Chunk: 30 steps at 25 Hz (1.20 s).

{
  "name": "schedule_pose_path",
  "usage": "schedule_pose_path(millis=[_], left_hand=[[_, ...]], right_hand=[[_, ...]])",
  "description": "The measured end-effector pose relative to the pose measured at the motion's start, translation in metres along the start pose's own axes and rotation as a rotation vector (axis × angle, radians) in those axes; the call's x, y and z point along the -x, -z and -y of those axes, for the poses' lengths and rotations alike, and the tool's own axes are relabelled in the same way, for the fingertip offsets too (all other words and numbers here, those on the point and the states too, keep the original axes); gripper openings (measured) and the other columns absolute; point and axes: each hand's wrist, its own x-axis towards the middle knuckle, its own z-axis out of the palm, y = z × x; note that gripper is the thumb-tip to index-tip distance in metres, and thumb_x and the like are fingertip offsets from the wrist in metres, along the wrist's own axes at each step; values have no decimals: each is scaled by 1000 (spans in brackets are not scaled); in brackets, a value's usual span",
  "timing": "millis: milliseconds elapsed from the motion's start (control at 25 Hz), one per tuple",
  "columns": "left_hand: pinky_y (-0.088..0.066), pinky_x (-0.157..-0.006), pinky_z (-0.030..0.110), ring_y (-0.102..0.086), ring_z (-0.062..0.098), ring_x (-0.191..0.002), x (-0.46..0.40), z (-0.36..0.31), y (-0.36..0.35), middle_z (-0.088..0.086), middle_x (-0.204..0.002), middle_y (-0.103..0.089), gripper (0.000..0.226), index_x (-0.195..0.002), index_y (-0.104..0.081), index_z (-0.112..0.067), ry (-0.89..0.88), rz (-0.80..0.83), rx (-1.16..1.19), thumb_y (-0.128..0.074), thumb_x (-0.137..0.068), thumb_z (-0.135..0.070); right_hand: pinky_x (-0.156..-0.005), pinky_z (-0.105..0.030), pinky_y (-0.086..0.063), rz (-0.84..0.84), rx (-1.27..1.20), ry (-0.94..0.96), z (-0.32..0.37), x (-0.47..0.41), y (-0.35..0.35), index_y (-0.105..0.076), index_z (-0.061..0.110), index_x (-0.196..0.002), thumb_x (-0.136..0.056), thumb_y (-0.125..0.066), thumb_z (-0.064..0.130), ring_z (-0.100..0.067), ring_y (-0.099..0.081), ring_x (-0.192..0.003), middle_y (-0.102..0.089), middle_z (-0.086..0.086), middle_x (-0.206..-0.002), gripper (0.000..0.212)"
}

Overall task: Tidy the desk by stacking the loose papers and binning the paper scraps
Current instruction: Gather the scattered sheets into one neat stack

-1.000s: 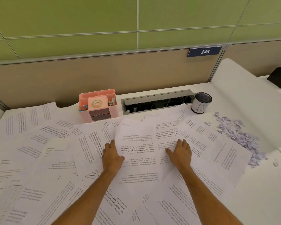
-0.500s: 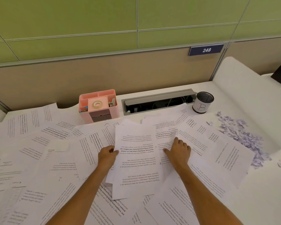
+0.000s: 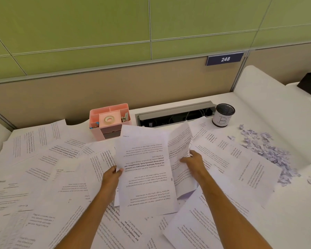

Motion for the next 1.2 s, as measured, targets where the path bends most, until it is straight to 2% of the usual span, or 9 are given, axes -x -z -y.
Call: schedule_pose_path(millis=[120,280,440,520,720,880,1040,1120,1200], left_hand=[[-48,-99,43,-63,22,-104,2,-3,1,-1,-110,-67,20,-113,-64,-19,7,24,45,-57,-96,-11],[-42,-107,47,-58,24,-119,-1,-8,2,3,-133,-61,39,-132,-57,-11,24,126,142,-61,-94,-19],[-59,-79,39,-70,23,-99,4,-19,-1,6,-112,-72,23,-117,-64,-11,67,223,336,-51,-97,-15],[-61,-72,38,-72,22,-94,7,-25,1,7,-109,-73,24,-114,-65,-10,74,266,421,-48,-98,-15],[-59,-81,44,-72,24,-96,7,-30,3,10,-110,-73,40,-96,-79,-14,132,317,518,-40,-102,-18],[-56,-85,50,-70,30,-98,7,-26,1,15,-114,-70,37,-100,-78,-13,135,352,471,-41,-101,-18],[-43,-101,60,-58,41,-117,11,-14,-16,23,-127,-62,33,-126,-60,-6,237,389,419,-46,-99,-19],[-40,-103,60,-56,42,-119,14,-8,-25,22,-125,-63,31,-126,-58,-6,267,393,406,-46,-100,-18],[-41,-103,59,-57,41,-119,17,-3,-29,22,-124,-64,30,-125,-59,-4,285,386,372,-49,-99,-17]], right_hand=[[-74,-41,-60,109,37,46,13,11,0,-67,3,-108,-79,-64,-2,-29,-72,-82,-73,-15,-102,29],[-71,-38,-59,263,-6,59,21,20,-1,-66,5,-111,-83,-59,-2,-29,-72,-88,-73,-12,-105,30],[-75,-43,-58,352,-230,1,24,23,5,-63,3,-116,-82,-58,0,-35,-69,-97,-72,-17,-109,34],[-79,-47,-58,386,-320,-5,27,24,8,-62,1,-118,-73,-63,4,-39,-67,-101,-70,-20,-112,44],[-84,-51,-56,355,-295,22,32,26,6,-57,0,-123,-65,-63,6,-40,-66,-104,-69,-20,-115,59],[-81,-46,-57,411,-283,29,32,36,-1,-58,3,-122,-68,-63,9,-36,-67,-102,-69,-18,-116,55],[-68,-36,-58,500,-291,46,31,54,-21,-71,9,-98,-87,-52,12,-28,-70,-81,-74,-11,-92,22],[-61,-30,-54,490,-219,71,26,59,-27,-70,17,-74,-93,-49,10,-25,-63,-69,-69,-5,-74,30],[-60,-30,-53,471,-185,83,20,63,-29,-66,17,-71,-88,-57,17,-25,-59,-68,-65,-5,-69,20]])
